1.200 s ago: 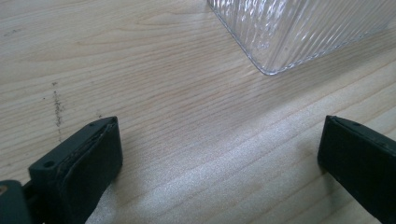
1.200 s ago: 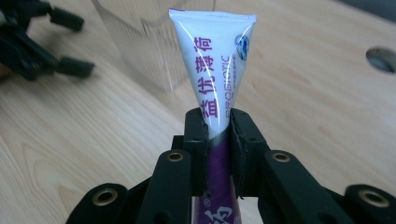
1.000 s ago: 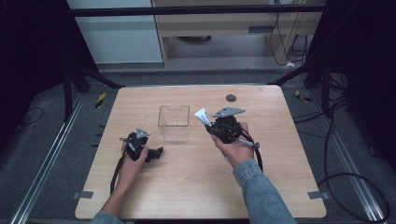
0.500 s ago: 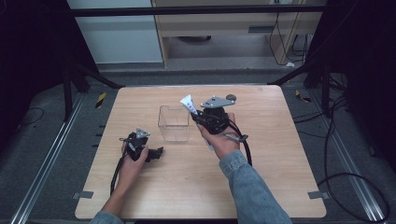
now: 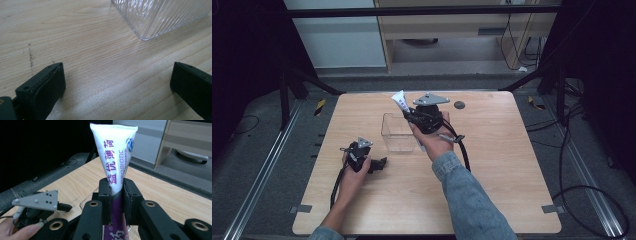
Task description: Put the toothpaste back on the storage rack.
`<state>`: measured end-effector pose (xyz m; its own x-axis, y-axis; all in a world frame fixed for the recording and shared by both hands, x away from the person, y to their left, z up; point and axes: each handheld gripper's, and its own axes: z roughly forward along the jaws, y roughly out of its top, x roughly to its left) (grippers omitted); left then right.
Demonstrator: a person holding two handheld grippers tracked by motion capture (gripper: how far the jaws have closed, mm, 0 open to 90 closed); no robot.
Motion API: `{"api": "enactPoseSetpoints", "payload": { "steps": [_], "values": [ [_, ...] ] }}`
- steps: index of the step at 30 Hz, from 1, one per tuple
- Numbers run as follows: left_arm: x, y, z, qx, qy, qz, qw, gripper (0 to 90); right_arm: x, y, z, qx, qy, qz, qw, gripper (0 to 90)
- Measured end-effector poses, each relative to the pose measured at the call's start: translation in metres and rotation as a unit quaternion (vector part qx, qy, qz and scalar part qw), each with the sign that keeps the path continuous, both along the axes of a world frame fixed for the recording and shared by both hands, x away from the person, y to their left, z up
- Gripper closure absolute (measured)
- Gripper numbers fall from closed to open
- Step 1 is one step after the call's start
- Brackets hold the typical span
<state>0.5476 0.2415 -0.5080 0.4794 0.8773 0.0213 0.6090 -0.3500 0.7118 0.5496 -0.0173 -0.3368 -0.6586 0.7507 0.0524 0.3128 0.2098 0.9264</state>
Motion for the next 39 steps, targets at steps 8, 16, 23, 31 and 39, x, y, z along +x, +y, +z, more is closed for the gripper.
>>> {"api": "enactPoseSetpoints", "payload": {
  "steps": [8,16,23,31,39],
  "values": [
    [0.000,0.000,0.000,0.000,0.000,0.000,1.0000,0.0,0.001,0.008,0.006,0.005,-0.012,0.005,0.9999,78.4],
    [0.001,-0.001,0.000,0.000,0.000,0.002,1.0000,0.0,0.007,0.011,0.010,0.016,-0.020,-0.003,0.9997,78.4],
    [0.001,-0.001,0.000,0.000,0.000,0.002,1.0000,0.0,0.017,0.026,0.016,0.034,-0.032,0.004,0.9989,78.4],
    [0.001,-0.001,0.000,-0.001,-0.001,0.002,1.0000,0.0,0.034,0.044,0.018,0.054,-0.052,-0.003,0.9972,78.4],
    [0.001,-0.001,0.000,-0.001,-0.001,0.002,1.0000,0.0,0.046,0.049,0.014,0.066,-0.059,-0.014,0.9960,78.3]
  ]
}}
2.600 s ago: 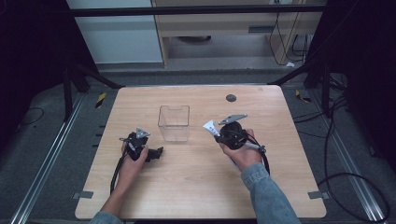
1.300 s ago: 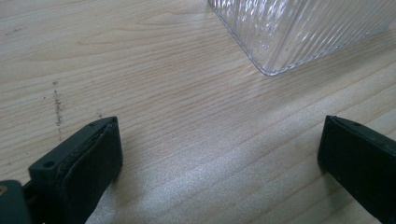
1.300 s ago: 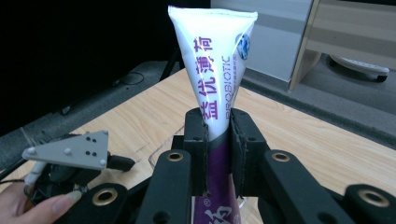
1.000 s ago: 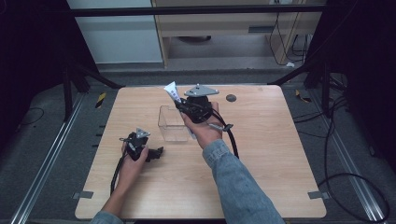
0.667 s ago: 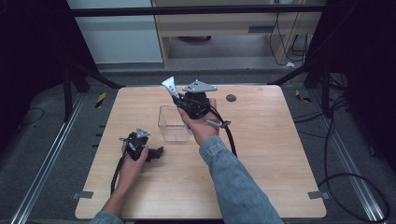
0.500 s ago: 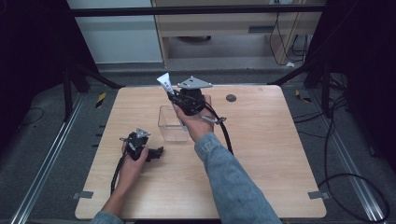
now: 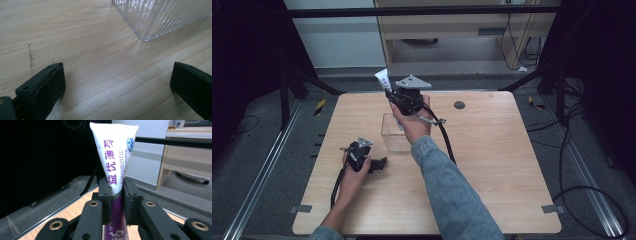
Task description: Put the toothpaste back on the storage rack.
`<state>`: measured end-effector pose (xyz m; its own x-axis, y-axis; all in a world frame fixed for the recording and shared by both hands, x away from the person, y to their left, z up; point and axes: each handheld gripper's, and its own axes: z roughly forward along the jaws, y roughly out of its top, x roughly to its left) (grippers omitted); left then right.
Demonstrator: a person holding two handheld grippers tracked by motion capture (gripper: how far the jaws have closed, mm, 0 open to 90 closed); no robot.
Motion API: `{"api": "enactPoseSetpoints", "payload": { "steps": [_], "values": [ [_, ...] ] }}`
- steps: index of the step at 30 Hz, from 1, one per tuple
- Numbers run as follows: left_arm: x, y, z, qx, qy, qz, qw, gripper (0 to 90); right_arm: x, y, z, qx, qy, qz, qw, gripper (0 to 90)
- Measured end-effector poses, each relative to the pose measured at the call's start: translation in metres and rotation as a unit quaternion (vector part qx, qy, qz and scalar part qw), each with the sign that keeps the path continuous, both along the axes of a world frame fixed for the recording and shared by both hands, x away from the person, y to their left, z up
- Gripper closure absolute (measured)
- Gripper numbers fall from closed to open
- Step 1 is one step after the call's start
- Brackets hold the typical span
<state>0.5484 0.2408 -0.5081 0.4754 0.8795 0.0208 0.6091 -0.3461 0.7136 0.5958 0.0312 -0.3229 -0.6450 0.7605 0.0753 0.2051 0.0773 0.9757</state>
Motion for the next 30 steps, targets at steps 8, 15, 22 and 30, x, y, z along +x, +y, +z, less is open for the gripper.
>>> {"api": "enactPoseSetpoints", "payload": {
  "steps": [8,15,22,30],
  "values": [
    [0.000,0.000,0.000,-0.001,0.000,0.001,1.0000,0.0,0.009,0.005,-0.009,0.015,0.001,-0.014,0.9998,78.3],
    [0.000,0.000,0.000,0.000,0.000,0.000,1.0000,0.0,0.012,0.011,-0.017,0.008,-0.004,-0.022,0.9997,78.3],
    [0.000,0.000,0.000,0.000,0.000,0.000,1.0000,0.0,0.015,0.011,-0.021,0.013,-0.005,-0.024,0.9996,78.2],
    [0.000,0.000,0.000,0.001,0.000,0.000,1.0000,0.0,0.017,0.013,-0.029,0.012,-0.005,-0.024,0.9996,78.2]
  ]
}}
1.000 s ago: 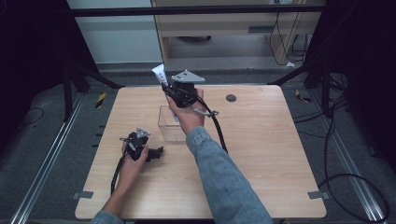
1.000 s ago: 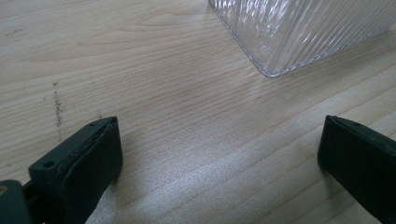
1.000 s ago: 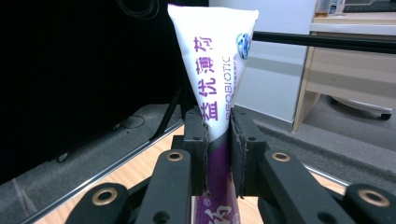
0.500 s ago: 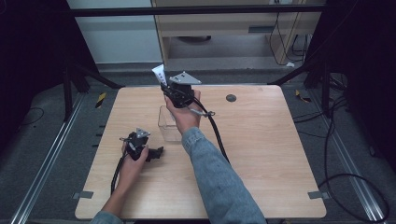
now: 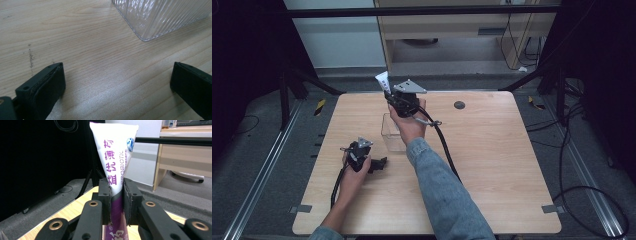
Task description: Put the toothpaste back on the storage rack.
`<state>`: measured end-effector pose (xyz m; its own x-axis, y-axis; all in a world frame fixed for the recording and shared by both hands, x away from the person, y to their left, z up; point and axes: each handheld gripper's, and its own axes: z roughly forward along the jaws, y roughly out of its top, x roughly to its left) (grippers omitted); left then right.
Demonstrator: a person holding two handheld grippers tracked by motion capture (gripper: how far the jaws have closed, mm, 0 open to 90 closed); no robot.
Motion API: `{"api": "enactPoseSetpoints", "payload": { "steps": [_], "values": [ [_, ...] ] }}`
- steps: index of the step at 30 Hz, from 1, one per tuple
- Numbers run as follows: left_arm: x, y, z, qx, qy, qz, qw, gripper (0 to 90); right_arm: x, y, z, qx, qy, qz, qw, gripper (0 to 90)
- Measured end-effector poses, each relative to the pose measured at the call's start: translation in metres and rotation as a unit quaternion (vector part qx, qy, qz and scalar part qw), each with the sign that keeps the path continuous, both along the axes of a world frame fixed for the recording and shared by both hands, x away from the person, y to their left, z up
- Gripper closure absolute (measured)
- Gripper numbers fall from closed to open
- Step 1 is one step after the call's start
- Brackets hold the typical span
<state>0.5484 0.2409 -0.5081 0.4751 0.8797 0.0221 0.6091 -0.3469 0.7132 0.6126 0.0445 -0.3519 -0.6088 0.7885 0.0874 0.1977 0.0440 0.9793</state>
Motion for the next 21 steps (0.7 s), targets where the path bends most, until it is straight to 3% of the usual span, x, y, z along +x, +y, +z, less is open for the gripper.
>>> {"api": "enactPoseSetpoints", "payload": {
  "steps": [21],
  "values": [
    [0.000,0.000,0.000,0.000,0.001,0.000,1.0000,0.0,0.003,0.010,-0.024,-0.050,0.034,0.001,0.9982,78.0]
  ]
}}
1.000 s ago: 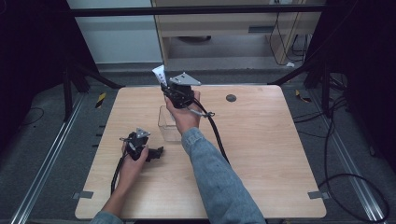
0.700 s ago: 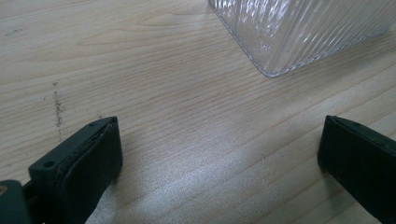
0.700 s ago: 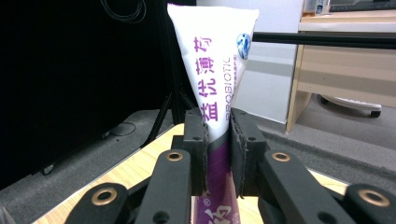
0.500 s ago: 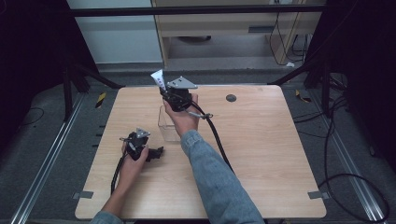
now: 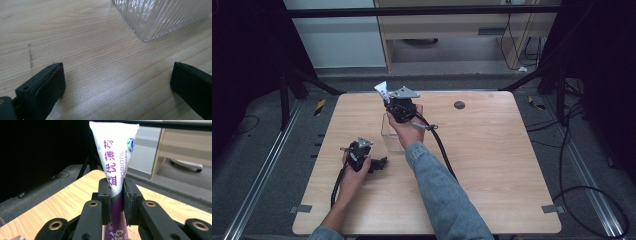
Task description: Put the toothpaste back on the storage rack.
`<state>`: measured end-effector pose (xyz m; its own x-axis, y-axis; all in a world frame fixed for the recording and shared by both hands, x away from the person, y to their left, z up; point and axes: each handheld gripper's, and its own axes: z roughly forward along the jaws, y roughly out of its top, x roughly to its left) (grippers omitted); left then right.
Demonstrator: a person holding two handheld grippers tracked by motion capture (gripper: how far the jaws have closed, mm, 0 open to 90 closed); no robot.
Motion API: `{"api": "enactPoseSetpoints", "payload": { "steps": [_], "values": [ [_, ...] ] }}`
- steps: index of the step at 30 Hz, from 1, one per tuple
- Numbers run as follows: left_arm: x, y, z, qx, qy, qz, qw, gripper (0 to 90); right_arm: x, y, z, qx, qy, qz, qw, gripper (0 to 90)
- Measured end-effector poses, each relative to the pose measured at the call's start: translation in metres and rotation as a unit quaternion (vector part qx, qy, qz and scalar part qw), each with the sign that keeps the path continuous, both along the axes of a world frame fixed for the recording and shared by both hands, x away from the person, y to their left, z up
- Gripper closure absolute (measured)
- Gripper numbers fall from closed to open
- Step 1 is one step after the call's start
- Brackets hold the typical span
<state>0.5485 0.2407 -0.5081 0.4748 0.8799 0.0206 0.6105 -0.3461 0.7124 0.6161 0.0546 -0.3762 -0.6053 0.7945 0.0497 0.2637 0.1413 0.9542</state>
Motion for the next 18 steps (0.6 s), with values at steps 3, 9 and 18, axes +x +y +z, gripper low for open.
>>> {"api": "enactPoseSetpoints", "payload": {
  "steps": [3,9,18],
  "values": [
    [0.0000,0.0000,0.0000,0.000,0.000,0.000,1.0000,0.0,-0.0003,0.0002,-0.0019,-0.003,0.002,-0.001,1.0000,77.9],
    [-0.0001,-0.0001,-0.0001,-0.001,0.000,0.001,1.0000,0.0,0.0001,-0.0016,-0.0053,-0.008,0.008,0.000,0.9999,77.9],
    [-0.0001,-0.0002,-0.0001,-0.002,0.000,0.001,1.0000,0.0,-0.0010,-0.0023,-0.0089,-0.013,0.014,0.002,0.9998,78.0]
  ]
}}
